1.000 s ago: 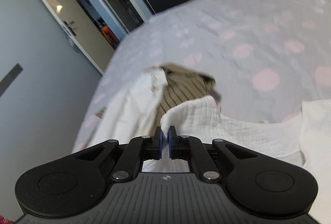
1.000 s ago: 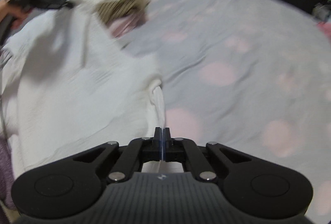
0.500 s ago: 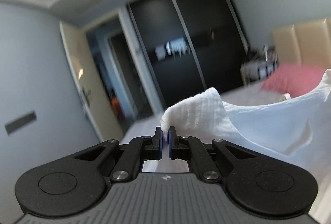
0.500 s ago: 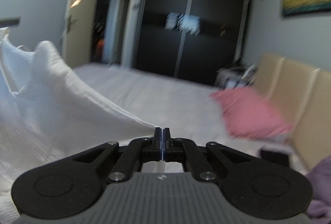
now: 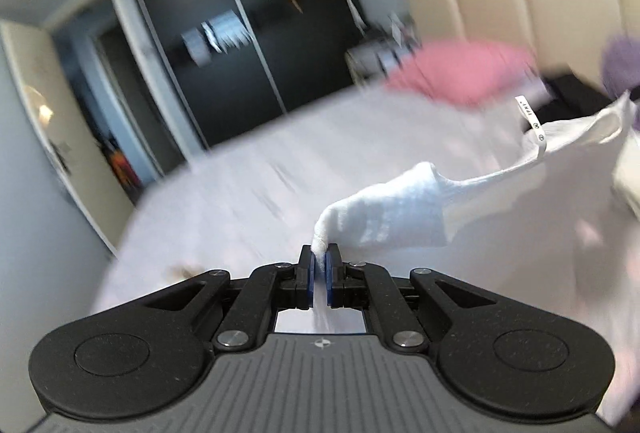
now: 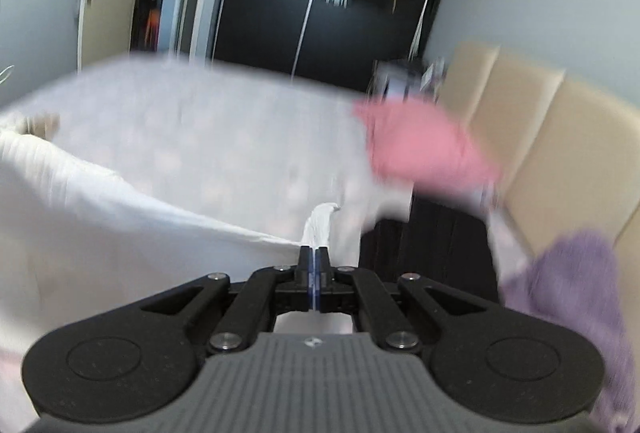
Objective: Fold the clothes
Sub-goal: 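Spread the white shirt flat on the bed with both tools, then grasp the shirt hem with the left tool while the right tool grasps it too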
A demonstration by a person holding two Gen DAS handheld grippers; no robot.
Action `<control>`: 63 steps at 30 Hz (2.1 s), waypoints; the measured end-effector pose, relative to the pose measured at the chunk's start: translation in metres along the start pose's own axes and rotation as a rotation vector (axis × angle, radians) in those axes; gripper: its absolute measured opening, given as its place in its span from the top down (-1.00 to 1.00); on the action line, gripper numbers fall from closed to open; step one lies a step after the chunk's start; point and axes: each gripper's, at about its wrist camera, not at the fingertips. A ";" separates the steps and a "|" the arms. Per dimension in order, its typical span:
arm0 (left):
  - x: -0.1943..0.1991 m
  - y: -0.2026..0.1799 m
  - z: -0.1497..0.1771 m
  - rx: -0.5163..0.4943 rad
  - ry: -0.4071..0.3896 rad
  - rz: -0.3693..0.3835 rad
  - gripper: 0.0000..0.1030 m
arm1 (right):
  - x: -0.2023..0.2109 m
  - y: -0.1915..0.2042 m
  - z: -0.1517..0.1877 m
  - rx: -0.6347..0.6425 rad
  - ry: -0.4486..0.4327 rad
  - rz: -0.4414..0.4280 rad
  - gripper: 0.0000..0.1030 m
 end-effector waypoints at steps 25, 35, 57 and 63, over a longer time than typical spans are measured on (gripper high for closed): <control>0.003 -0.157 0.152 -0.823 0.174 0.483 0.21 | -0.018 0.096 0.101 0.610 0.228 -0.375 0.41; 0.006 -0.202 0.170 -1.105 0.167 0.598 0.18 | -0.024 0.154 0.156 1.097 0.260 -0.543 0.33; -0.018 -0.217 0.189 -1.050 0.243 0.568 0.83 | -0.046 0.165 0.194 1.485 0.151 -0.586 0.22; -0.011 -0.197 0.176 -0.932 0.232 0.511 0.86 | -0.061 0.171 0.203 1.523 0.130 -0.502 0.81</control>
Point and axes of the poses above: each gripper's, at about its wrist camera, not at the fingertips, and x roughly against the way its jaws point, y to its left, z to its underside, and after that the axes turned 5 degrees about -x, right-handed
